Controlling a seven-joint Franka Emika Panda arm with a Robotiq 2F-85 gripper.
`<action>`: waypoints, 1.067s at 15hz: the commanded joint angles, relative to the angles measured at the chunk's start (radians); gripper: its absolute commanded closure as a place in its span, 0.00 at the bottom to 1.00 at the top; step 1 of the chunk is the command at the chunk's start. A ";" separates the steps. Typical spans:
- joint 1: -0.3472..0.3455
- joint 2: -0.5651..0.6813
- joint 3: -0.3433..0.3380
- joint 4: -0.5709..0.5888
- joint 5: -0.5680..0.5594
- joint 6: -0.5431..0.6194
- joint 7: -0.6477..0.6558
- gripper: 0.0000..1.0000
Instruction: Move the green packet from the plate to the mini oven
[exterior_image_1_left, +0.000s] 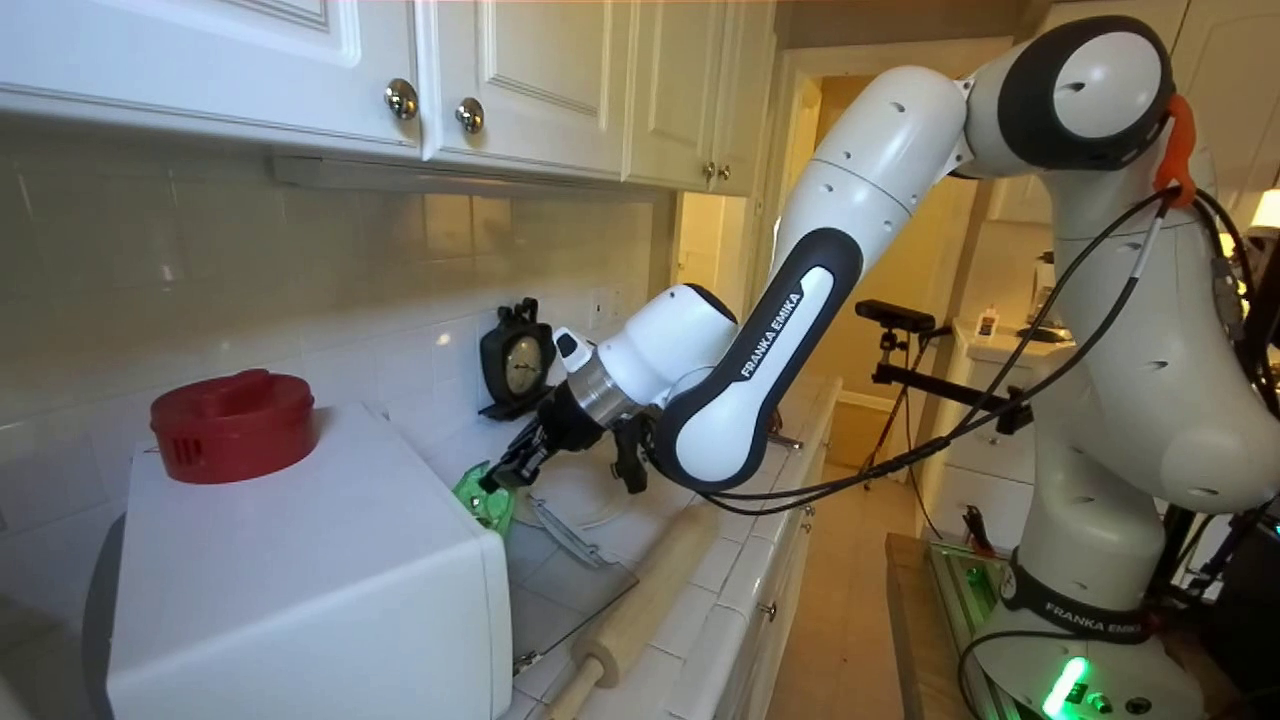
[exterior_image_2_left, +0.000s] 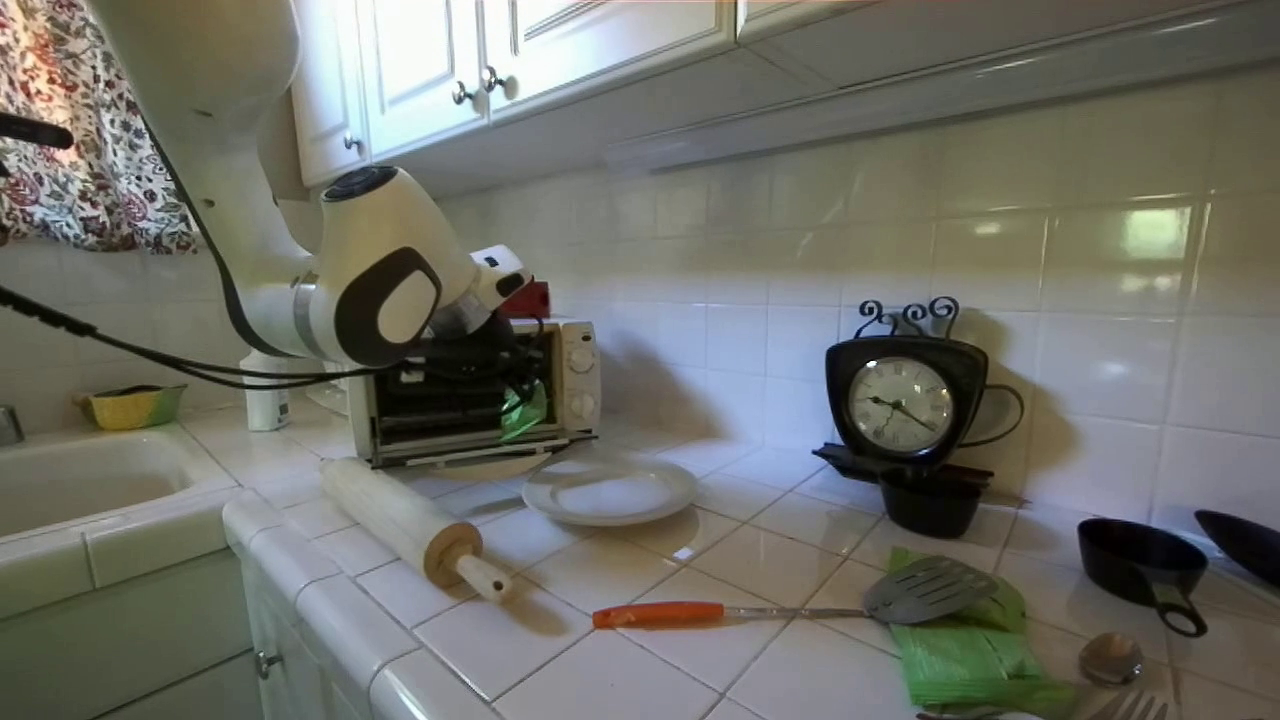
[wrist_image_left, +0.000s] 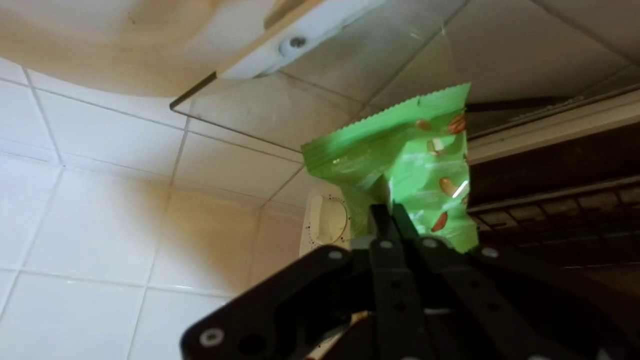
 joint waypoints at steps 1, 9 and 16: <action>-0.026 -0.001 0.012 0.000 -0.058 -0.001 0.034 0.98; -0.130 0.037 0.086 0.070 -0.160 0.018 -0.004 0.99; -0.203 0.128 0.187 0.209 -0.326 -0.013 -0.014 0.99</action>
